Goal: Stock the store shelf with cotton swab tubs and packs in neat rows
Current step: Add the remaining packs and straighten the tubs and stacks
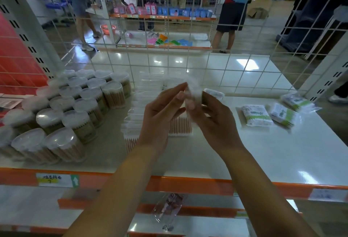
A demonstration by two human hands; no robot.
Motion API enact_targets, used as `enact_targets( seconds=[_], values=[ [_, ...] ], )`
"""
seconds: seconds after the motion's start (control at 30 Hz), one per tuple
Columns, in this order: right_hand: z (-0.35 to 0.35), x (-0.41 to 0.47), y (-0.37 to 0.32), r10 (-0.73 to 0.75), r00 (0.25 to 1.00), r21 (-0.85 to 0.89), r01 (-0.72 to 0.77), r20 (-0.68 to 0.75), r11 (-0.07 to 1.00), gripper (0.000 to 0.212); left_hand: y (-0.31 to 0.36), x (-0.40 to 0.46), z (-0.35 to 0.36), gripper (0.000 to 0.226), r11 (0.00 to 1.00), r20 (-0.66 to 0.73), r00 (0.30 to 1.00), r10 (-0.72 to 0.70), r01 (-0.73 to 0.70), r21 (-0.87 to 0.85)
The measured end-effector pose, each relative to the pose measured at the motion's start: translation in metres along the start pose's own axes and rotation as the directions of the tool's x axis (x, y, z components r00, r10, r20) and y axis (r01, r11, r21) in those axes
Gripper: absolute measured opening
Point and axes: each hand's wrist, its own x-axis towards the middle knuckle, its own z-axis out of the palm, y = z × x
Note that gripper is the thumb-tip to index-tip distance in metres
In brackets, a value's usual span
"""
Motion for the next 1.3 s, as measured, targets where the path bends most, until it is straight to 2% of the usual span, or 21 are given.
enact_targets(
  seconds=[0.07,0.17,0.27,0.33,0.43,0.57,0.73,0.9,0.97,1.07,1.13,1.2,1.3],
  values=[
    [-0.001,0.000,0.001,0.017,1.000,-0.001,-0.017,0.016,1.000,0.027,-0.004,0.000,-0.002,0.025,0.998,-0.027,0.999,0.038,-0.037,0.055],
    [-0.003,0.000,0.003,0.044,0.998,0.072,-0.047,0.034,0.996,0.018,-0.008,0.003,-0.007,0.042,0.986,-0.067,0.997,0.048,-0.037,0.161],
    [-0.005,0.000,0.004,0.055,0.997,0.233,-0.064,0.046,0.970,0.024,-0.005,0.006,-0.012,0.052,0.993,-0.089,0.996,0.016,-0.005,0.117],
    [-0.007,0.001,0.006,0.048,0.997,0.264,-0.061,0.055,0.963,0.029,-0.002,0.006,-0.014,0.050,0.997,-0.045,0.999,-0.019,0.022,0.073],
    [-0.006,0.001,0.006,-0.005,0.999,0.243,-0.009,0.054,0.970,0.027,0.003,0.004,-0.016,0.037,0.997,0.058,0.998,-0.036,0.032,0.064],
    [-0.004,0.004,0.004,-0.047,0.999,0.162,0.045,0.010,0.986,0.027,0.006,0.006,-0.023,0.037,0.994,0.052,0.999,0.005,-0.010,0.105],
    [-0.002,0.007,0.009,-0.077,0.994,0.030,0.080,-0.082,0.996,0.040,0.008,0.009,-0.029,0.033,0.932,0.049,0.995,0.084,-0.096,0.349],
    [0.008,0.005,0.028,-0.035,0.998,0.007,0.036,-0.059,0.999,0.041,0.007,0.012,-0.048,0.036,0.770,-0.018,0.982,0.190,-0.138,0.623],
    [0.013,0.003,0.041,-0.026,0.999,0.006,0.027,-0.043,1.000,0.042,0.006,0.012,-0.059,0.033,0.650,-0.002,0.971,0.239,-0.159,0.743],
    [0.022,-0.004,0.059,-0.035,0.999,0.008,0.036,-0.023,0.999,0.046,0.001,0.013,-0.074,0.025,0.410,0.072,0.967,0.243,-0.170,0.896],
    [0.027,-0.008,0.070,-0.010,0.999,0.011,0.010,-0.047,1.000,0.047,-0.004,0.014,-0.081,0.022,0.265,0.124,0.968,0.216,-0.180,0.947],
    [0.031,-0.011,0.082,0.010,0.996,0.006,-0.010,-0.089,1.000,0.041,-0.009,0.014,-0.084,0.024,0.181,0.175,0.967,0.183,-0.208,0.961],
    [0.034,-0.013,0.094,0.019,0.989,-0.030,-0.023,-0.145,0.999,0.040,-0.013,0.013,-0.082,0.015,0.043,0.251,0.951,0.181,-0.263,0.964]
  ],
)
